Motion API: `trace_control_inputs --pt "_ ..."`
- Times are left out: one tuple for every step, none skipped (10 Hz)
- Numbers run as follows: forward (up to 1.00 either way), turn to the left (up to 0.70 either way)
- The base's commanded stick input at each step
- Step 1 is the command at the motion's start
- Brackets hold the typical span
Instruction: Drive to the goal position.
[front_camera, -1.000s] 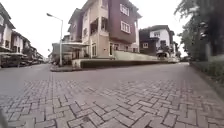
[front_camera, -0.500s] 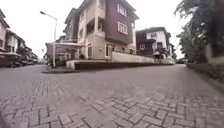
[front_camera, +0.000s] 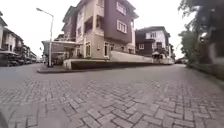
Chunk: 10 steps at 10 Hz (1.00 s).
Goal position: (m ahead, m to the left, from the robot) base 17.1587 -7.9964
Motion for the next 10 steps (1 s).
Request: trace_control_inputs --pt "0.70 -0.12" --pt "0.70 0.00" --pt "0.70 0.00" --pt "0.70 0.00" --pt "0.70 0.00" --pt "0.70 0.00" --pt "0.70 0.00" --pt "0.70 0.00" --pt "0.70 0.00" --pt "0.70 0.00"
